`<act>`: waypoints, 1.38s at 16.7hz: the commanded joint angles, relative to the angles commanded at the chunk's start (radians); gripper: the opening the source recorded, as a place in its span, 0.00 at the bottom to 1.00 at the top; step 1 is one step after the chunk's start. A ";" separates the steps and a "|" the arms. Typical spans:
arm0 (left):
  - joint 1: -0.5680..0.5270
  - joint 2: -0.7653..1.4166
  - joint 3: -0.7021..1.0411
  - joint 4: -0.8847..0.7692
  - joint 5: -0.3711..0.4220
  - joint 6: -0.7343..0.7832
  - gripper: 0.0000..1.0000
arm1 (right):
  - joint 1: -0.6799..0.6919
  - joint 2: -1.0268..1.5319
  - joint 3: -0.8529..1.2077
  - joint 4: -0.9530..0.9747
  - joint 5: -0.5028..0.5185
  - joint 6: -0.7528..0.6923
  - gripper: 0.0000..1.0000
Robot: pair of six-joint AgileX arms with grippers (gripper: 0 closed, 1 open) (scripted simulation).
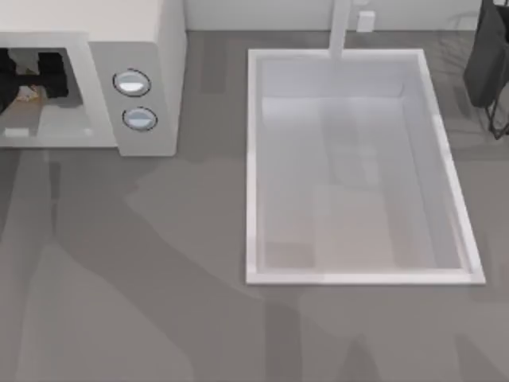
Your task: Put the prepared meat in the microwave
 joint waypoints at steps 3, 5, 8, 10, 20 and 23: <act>0.011 -0.043 -0.067 0.040 0.011 0.004 1.00 | 0.000 0.000 0.000 0.000 0.000 0.000 1.00; 0.027 -0.096 -0.164 0.088 0.022 0.009 1.00 | 0.000 0.000 0.000 0.000 0.000 0.000 1.00; 0.056 -0.199 -0.385 0.178 0.045 0.021 1.00 | 0.000 0.000 0.000 0.000 0.000 0.000 1.00; 0.076 -0.281 -0.561 0.246 0.062 0.029 1.00 | 0.000 0.000 0.000 0.000 0.000 0.000 1.00; 0.124 -0.472 -0.888 0.406 0.108 0.048 1.00 | 0.000 0.000 0.000 0.000 0.000 0.000 1.00; 0.118 -0.482 -0.880 0.390 0.106 0.047 1.00 | 0.000 0.000 0.000 0.000 0.000 0.000 1.00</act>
